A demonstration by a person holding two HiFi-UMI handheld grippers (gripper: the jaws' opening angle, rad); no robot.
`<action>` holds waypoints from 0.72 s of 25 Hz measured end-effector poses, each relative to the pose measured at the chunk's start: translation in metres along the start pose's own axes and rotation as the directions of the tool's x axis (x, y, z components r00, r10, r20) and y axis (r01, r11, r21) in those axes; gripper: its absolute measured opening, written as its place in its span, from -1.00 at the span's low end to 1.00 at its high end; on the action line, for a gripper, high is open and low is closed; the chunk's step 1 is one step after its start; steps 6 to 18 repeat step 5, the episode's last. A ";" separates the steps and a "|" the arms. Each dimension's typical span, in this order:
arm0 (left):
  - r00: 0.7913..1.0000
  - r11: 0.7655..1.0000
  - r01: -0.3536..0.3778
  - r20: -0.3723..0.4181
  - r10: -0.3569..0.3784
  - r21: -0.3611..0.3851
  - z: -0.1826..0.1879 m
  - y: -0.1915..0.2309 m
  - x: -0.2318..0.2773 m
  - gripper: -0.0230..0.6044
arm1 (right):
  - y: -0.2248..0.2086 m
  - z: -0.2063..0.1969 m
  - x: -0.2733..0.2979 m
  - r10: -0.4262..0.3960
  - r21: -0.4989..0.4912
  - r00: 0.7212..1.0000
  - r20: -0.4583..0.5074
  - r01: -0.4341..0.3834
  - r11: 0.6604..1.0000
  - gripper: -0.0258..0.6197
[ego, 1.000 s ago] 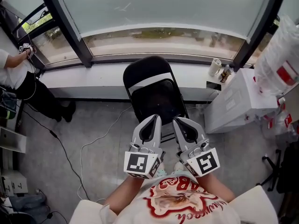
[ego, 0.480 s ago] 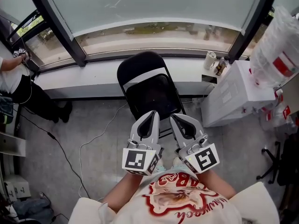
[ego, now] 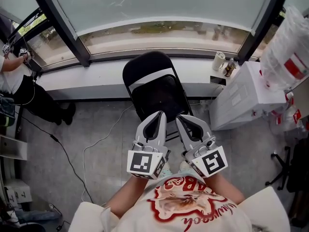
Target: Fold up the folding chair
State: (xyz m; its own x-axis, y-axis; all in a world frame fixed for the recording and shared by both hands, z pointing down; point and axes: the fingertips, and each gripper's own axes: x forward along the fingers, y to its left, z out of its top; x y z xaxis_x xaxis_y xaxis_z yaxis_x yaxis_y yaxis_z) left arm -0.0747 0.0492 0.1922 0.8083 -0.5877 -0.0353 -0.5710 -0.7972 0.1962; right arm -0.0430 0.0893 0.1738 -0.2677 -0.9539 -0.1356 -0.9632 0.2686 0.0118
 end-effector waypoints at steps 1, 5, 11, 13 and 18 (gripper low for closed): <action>1.000 1.000 0.000 0.000 0.000 0.000 0.000 0.000 -0.001 -0.92 | 0.001 -0.002 0.000 0.001 -0.001 1.000 -0.007 -0.001 1.000 -0.85; 1.000 1.000 -0.001 -0.006 0.001 -0.002 0.003 0.004 -0.005 -0.92 | 0.005 -0.013 -0.002 0.006 -0.017 0.999 -0.048 -0.007 1.000 -0.85; 1.000 1.000 -0.001 -0.006 0.001 -0.002 0.003 0.004 -0.005 -0.92 | 0.005 -0.013 -0.002 0.006 -0.017 0.999 -0.048 -0.007 1.000 -0.85; 1.000 1.000 -0.001 -0.006 0.001 -0.002 0.003 0.004 -0.005 -0.92 | 0.005 -0.013 -0.002 0.006 -0.017 0.999 -0.048 -0.007 1.000 -0.85; 1.000 1.000 -0.001 -0.006 0.001 -0.002 0.003 0.004 -0.005 -0.92 | 0.005 -0.013 -0.002 0.006 -0.017 0.999 -0.048 -0.007 1.000 -0.85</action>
